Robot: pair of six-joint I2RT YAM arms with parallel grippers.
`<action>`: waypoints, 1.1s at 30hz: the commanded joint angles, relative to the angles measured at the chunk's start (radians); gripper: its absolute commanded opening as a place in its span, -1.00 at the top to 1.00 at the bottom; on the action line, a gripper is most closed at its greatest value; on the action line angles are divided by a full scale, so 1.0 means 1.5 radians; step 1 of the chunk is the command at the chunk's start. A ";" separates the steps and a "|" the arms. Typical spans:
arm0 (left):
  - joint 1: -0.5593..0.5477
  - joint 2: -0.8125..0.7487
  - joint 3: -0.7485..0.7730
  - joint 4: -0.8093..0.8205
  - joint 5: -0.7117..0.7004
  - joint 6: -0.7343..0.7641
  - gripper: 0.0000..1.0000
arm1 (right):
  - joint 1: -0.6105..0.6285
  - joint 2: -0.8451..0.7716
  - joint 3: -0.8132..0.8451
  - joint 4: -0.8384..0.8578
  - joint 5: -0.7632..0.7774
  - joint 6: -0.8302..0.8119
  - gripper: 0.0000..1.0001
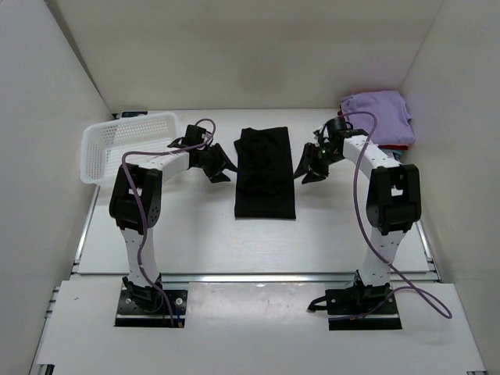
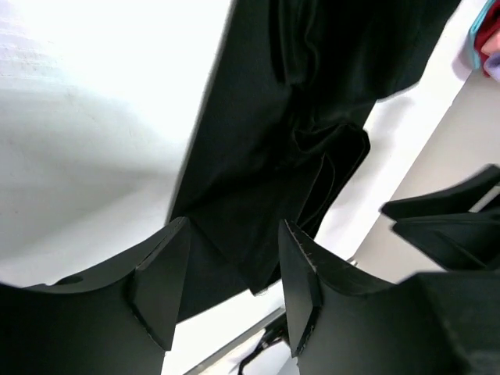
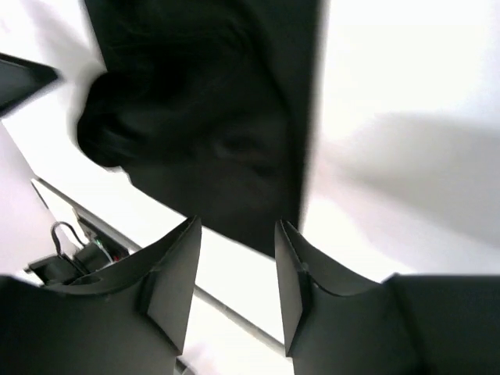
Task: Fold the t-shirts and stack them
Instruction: Fold the folded rectangular tshirt in 1/3 of the way, then grab one side of the 2/3 rectangular tshirt with both arms
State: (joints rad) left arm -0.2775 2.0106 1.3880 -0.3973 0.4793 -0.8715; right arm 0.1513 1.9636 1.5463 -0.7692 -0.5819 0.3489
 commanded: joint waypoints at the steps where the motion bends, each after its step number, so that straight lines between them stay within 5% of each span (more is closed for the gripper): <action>1: -0.015 -0.049 -0.026 -0.009 0.019 0.019 -0.19 | -0.016 -0.075 -0.077 0.001 0.005 0.006 0.19; 12: -0.078 -0.221 -0.292 0.018 -0.023 -0.031 -0.30 | -0.006 -0.162 -0.344 0.126 -0.060 0.057 0.04; 23: -0.120 -0.098 -0.226 0.076 -0.115 -0.056 -0.32 | 0.033 -0.073 -0.366 0.242 -0.068 0.087 0.03; 25: -0.122 -0.069 -0.201 0.101 -0.108 -0.067 -0.04 | 0.041 -0.055 -0.351 0.250 -0.071 0.081 0.21; 27: -0.121 -0.065 -0.181 0.114 -0.101 -0.081 0.81 | 0.032 -0.043 -0.326 0.233 -0.081 0.084 0.99; 28: -0.118 -0.072 -0.160 0.109 -0.093 -0.087 0.98 | 0.025 -0.054 -0.309 0.225 -0.096 0.080 1.00; 33: -0.117 -0.150 -0.107 0.049 -0.112 -0.062 1.00 | 0.011 -0.152 -0.241 0.171 -0.071 0.086 0.99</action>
State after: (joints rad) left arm -0.4557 1.9144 1.1793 -0.3027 0.3431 -0.9802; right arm 0.1856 1.8656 1.1080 -0.4938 -0.6979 0.4782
